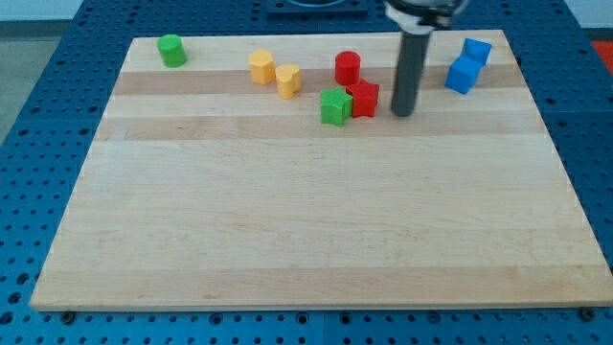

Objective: Push the blue cube to the top center

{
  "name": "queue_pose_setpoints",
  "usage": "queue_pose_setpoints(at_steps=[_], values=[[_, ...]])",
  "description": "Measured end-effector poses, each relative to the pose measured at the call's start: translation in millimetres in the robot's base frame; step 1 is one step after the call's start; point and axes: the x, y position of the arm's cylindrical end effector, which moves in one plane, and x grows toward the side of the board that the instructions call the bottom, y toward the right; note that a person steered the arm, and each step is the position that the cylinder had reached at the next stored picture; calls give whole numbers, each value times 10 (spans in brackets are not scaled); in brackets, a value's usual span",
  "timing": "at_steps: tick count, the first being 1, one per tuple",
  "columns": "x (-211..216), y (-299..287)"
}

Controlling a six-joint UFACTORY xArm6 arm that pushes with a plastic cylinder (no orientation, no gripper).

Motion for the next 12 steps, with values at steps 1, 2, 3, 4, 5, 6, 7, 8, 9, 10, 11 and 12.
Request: queue_pose_setpoints(at_steps=[1, 2, 3, 4, 5, 6, 7, 8, 9, 10, 11, 12], values=[[0, 623], [-32, 1245], [-158, 1439], [-256, 1381], [-342, 1262], [-354, 1058], [-362, 918], [-392, 834], [-392, 783], [-396, 791], [-452, 801], [-539, 801]])
